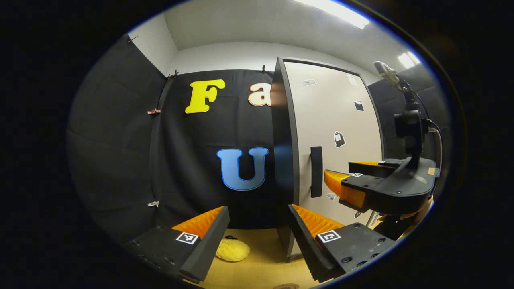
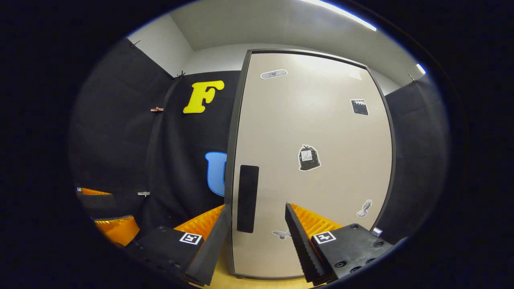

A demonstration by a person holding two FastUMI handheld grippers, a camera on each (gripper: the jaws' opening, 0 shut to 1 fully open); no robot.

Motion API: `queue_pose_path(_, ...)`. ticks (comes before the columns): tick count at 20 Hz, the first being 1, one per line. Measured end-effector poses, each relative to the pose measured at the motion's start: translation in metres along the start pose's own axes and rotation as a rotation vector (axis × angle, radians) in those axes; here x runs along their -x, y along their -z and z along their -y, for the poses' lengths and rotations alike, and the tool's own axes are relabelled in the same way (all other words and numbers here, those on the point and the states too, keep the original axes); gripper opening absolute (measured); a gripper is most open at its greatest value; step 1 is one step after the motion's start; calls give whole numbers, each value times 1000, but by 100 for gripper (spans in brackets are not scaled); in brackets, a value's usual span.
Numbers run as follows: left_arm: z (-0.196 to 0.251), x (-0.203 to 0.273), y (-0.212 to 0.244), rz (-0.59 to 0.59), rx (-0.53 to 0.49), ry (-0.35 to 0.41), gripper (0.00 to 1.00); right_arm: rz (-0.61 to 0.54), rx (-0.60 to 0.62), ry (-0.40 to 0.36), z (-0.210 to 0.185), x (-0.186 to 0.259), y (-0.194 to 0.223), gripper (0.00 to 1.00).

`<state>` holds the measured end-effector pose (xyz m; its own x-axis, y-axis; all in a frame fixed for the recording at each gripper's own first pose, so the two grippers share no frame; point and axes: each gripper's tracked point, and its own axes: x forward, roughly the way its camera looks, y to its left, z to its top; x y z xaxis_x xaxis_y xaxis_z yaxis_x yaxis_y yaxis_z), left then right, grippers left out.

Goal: Open the cabinet door with the right hand, grasp the bottle in the cabinet with the left hand and place it on the coaster, then close the cabinet door with the right hand.

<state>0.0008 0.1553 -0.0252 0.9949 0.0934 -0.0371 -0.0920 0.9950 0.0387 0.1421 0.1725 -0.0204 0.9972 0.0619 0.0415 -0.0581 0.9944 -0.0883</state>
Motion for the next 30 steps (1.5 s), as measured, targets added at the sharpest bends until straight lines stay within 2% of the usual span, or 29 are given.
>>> queue_pose_path(2, -2, -5, 2, 3, 12, 24, 92, -23, -28, -9, -10, -12, 6, 85)
queue_pose_path(6, -8, -14, 9, 3, 33, 50, 92, -27, -58, 31, -10, -34, 12, 85)
queue_pose_path(7, -10, -16, 11, 3, 35, 51, 92, -20, -55, 51, -6, -40, 11, 77)
queue_pose_path(8, -13, -19, 15, -3, 38, 51, 92, -16, -55, 75, -2, -42, 12, 72)
queue_pose_path(10, -15, -23, 20, -13, 52, 59, 92, -37, -78, 76, -4, -52, 18, 69)
queue_pose_path(13, -22, -27, 22, -12, 52, 61, 92, -64, -117, 76, -7, -56, 20, 69)
queue_pose_path(14, -24, -29, 24, -11, 50, 59, 92, -59, -129, 81, -9, -53, 21, 47)
queue_pose_path(15, -26, -30, 25, -14, 49, 57, 92, -44, -113, 100, -10, -66, 21, 42)
queue_pose_path(16, -28, -31, 27, -17, 53, 55, 92, -31, -85, 114, -7, -63, 19, 40)
queue_pose_path(19, -32, -33, 30, -23, 81, 55, 92, -25, -38, 126, -9, -68, 20, 41)
queue_pose_path(20, -34, -33, 31, -25, 86, 51, 92, -29, -37, 129, -10, -64, 20, 33)
queue_pose_path(22, -39, -33, 34, -30, 92, 41, 92, -32, -43, 139, -10, -67, 20, 33)
queue_pose_path(23, -40, -32, 33, -31, 92, 37, 92, -38, -34, 142, -9, -65, 19, 24)
queue_pose_path(30, -38, -31, 29, -15, 74, 39, 92, -70, -47, 104, -12, -53, 18, 24)
